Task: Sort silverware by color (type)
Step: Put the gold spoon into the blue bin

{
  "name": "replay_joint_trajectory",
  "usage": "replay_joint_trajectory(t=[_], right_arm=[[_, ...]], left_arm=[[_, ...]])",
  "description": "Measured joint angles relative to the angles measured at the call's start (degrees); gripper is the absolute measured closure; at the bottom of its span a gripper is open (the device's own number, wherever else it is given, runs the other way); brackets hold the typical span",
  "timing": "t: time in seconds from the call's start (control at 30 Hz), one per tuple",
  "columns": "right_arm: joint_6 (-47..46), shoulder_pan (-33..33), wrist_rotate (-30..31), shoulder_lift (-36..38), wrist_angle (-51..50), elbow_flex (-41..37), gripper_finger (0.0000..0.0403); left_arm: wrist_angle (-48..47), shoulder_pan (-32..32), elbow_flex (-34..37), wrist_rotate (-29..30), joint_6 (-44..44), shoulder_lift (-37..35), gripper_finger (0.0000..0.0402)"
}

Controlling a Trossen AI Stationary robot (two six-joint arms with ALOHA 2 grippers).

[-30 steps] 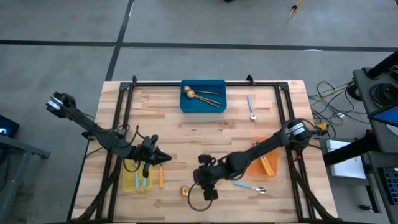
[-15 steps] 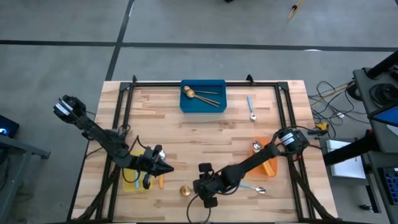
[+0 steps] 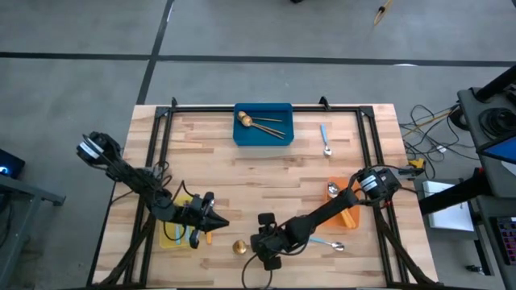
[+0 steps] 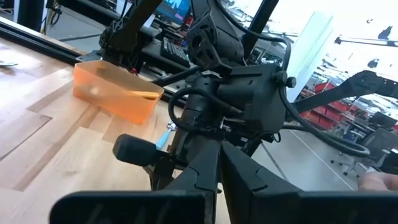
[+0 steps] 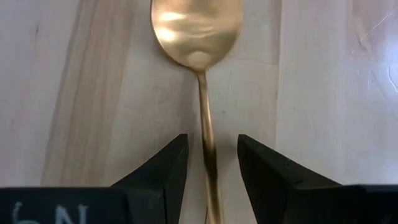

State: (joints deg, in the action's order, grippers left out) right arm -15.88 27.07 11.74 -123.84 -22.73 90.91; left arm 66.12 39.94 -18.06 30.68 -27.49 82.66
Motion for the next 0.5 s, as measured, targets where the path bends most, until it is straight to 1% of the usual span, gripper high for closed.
replay_joint_trajectory(t=[0.3, 0.4, 0.5], right_arm=[[2.7, -0.8, 0.3, -0.5, 5.2, -0.2, 0.0272], [3.6, -1.0, 0.3, -0.6, 6.8, -0.3, 0.0284], [4.1, -1.2, 0.1, -0.6, 7.2, -0.4, 0.0304]], left_arm=[[1.0, 0.0, 0.0, 0.0, 0.1, 0.4, 0.0402], [1.3, 0.0, 0.0, 0.0, 0.9, 0.3, 0.0402], [1.6, 0.0, 0.0, 0.0, 2.3, 0.2, 0.0402]])
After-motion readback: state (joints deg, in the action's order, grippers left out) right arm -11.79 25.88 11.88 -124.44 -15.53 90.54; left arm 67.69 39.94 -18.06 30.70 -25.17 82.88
